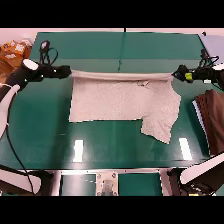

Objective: Fold the shirts.

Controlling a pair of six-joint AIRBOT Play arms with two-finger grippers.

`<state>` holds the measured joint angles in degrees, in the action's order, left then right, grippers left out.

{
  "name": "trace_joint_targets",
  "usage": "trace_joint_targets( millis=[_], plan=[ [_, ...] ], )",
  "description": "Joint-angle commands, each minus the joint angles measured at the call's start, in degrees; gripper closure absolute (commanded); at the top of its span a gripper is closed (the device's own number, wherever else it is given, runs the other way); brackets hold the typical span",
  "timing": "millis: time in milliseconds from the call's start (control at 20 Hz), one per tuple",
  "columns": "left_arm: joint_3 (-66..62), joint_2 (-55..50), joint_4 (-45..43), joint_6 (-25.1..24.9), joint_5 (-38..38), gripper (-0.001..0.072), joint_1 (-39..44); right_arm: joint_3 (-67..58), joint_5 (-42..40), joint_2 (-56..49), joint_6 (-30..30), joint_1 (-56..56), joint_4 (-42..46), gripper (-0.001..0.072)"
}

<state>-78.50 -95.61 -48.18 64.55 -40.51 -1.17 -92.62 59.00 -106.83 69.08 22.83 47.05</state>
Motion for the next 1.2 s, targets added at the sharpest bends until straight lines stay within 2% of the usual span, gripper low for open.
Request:
trace_joint_targets(
  millis=[0,250,300,350,400,450,500,550,650,750,800,900,1000,1150],
  plan=[
    [3.5,0.0,-4.5,2.8,-3.4,0.0687,0.0,0.0,7.5,0.0,2.5,0.3,10.0,0.0701],
    [5.9,0.0,-3.7,2.8,-3.0,0.0686,0.0,0.9,8.0,0.0,3.7,-0.1,11.5,0.0689],
    [5.9,0.0,-2.5,2.8,-2.8,0.0685,0.0,0.9,8.0,0.0,4.3,-0.2,11.4,0.0527],
    [5.9,0.0,-0.8,2.7,-2.9,0.0684,0.0,0.8,8.0,0.0,4.5,-0.2,10.9,0.0301],
    [5.9,0.0,0.3,2.7,-3.3,0.0684,0.0,0.7,8.0,0.0,4.7,-0.1,10.8,0.0292],
    [5.9,0.0,0.8,2.7,-4.6,0.0548,0.0,0.3,8.7,0.0,6.0,0.2,10.8,0.0324],
    [5.9,0.2,0.7,2.7,-6.8,0.0178,0.0,-0.2,10.0,0.0,7.2,0.7,10.9,0.0333],
    [5.9,0.3,0.7,2.7,-9.3,0.0049,-0.2,-0.7,11.7,0.1,7.3,1.5,10.9,0.0417],
    [5.2,0.3,0.2,2.8,-17.3,0.0049,-1.4,-0.9,14.7,0.7,7.3,3.4,10.9,0.0697],
    [3.4,0.3,-0.5,4.9,-26.8,0.0052,-4.0,-0.8,18.1,1.7,7.8,5.6,10.8,0.07],
    [2.2,0.3,-0.9,6.9,-31.8,0.0187,-5.9,-0.6,19.6,2.4,8.2,6.4,10.6,0.07],
    [0.2,0.4,-0.8,7.5,-40.5,0.0665,-8.9,2.4,20.4,5.3,8.5,7.5,9.6,0.07],
    [-0.3,1.9,-1.2,9.1,-44.7,0.0688,-10.6,9.0,20.3,10.8,8.6,8.0,9.1,0.07],
    [1.1,8.0,-9.3,11.7,-45.0,0.0688,-10.5,22.5,18.7,22.3,12.2,10.4,9.4,0.07]
  ],
)
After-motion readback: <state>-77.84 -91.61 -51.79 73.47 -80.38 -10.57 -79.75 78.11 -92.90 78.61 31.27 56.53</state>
